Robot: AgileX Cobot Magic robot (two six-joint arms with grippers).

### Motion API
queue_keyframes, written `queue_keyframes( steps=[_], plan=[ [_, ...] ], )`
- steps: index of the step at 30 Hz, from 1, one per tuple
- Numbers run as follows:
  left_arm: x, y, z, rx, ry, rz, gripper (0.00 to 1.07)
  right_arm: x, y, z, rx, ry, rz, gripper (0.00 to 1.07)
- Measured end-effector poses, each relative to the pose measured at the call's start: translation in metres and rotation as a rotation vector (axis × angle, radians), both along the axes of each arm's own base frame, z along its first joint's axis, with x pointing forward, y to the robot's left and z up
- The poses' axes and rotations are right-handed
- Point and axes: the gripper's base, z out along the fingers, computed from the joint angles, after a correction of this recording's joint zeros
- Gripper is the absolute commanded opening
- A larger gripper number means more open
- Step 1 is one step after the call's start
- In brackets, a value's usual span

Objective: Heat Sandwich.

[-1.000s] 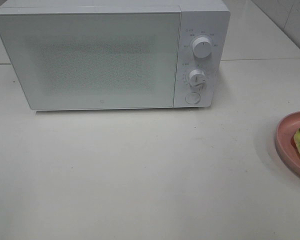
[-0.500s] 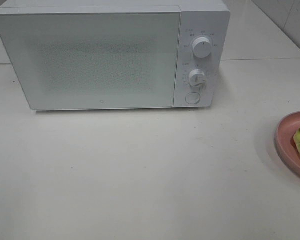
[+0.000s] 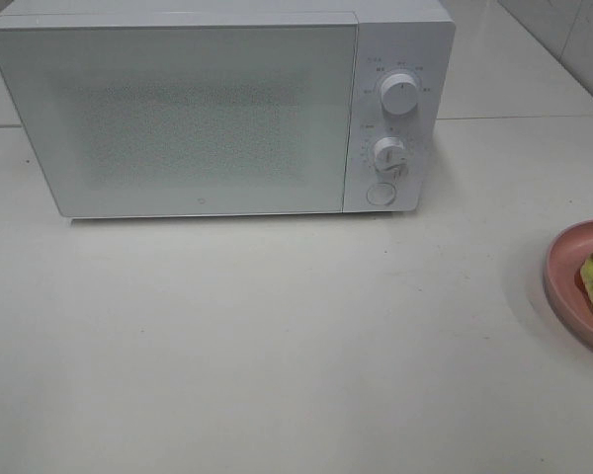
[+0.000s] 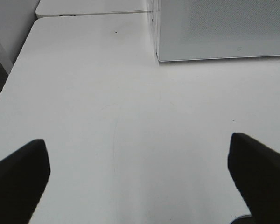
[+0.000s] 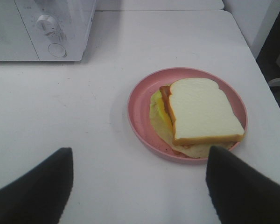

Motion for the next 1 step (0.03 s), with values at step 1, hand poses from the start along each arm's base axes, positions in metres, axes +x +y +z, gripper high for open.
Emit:
queue_keyframes(
  steps=[1],
  plan=[
    [0.0000,0.0000,0.0000,0.000,0.000,0.000,0.99,0.0000,0.0000,0.0000,0.000,0.000,0.000,0.75]
  ],
)
